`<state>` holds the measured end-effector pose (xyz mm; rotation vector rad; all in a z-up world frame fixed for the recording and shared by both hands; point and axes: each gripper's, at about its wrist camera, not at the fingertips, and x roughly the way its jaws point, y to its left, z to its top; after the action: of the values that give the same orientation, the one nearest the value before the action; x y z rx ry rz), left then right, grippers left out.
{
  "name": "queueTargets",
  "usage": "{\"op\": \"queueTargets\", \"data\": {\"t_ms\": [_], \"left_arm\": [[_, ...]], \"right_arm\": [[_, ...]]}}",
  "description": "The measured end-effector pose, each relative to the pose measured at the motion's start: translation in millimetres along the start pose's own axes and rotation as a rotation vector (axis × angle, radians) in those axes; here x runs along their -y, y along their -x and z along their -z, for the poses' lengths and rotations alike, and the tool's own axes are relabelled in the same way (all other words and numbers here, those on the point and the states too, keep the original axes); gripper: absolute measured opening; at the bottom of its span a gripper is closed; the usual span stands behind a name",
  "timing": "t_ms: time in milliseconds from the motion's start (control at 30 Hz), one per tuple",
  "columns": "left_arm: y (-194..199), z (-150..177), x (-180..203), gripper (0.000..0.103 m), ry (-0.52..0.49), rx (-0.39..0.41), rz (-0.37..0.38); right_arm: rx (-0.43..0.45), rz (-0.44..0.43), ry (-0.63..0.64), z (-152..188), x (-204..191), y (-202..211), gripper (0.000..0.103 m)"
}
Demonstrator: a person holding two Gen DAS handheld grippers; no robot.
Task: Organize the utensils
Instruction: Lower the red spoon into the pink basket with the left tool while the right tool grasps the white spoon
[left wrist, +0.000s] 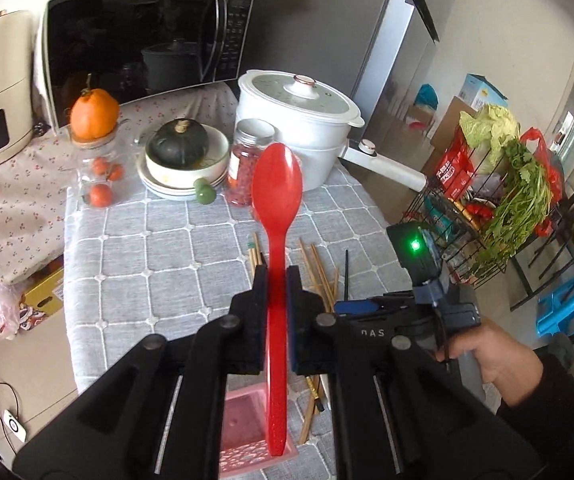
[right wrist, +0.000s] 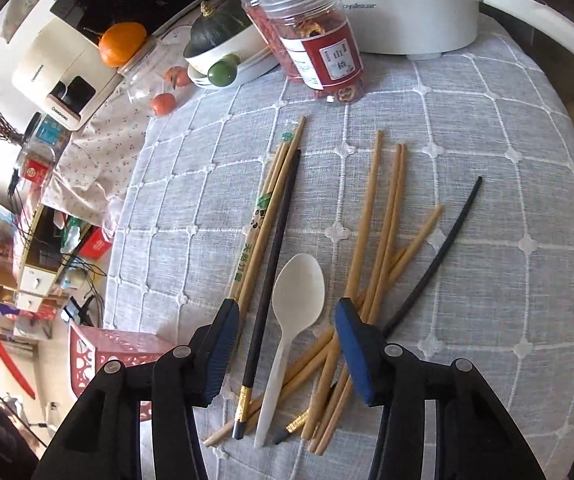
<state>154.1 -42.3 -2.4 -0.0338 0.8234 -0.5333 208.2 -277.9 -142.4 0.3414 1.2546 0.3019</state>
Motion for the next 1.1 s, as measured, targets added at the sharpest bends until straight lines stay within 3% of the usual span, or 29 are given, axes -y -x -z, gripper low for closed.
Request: {"op": "queueTargets", "data": {"t_ms": [333,367,467,567,767,867,1000,1100], "left_arm": [[12,25,-14,0.009,0.098,0.133,-0.061],[12,26,-16,0.009,0.105,0.141,-0.063],[12,31,-17,0.009,0.114,0.194,-0.073],[13,38,-17,0.009,0.107,0.27,-0.087],[1,56,-17,0.009,0.079,0.373,-0.131],[-5,67,-22,0.009,0.091,0.407,-0.197],[-9,79,-26,0.01,0.097,0.421,-0.251],[-12,86,-21,0.01,0.07,0.397,-0.25]], "right_arm": [[-0.062,0.221,0.094,-6,-26,-46,0.051],[-0.061,0.221,0.099,-5,-26,-50,0.05],[-0.035,0.163,0.073,-5,-25,-49,0.034],[-0.004,0.226,0.086,-3,-28,-43,0.034],[0.105,0.19,0.07,8,-30,-5,0.033],[0.158,0.178,0.074,16,-35,14,0.033],[0.226,0.178,0.092,31,-42,37,0.033],[0.275,0.161,0.086,42,-48,50,0.033]]}}
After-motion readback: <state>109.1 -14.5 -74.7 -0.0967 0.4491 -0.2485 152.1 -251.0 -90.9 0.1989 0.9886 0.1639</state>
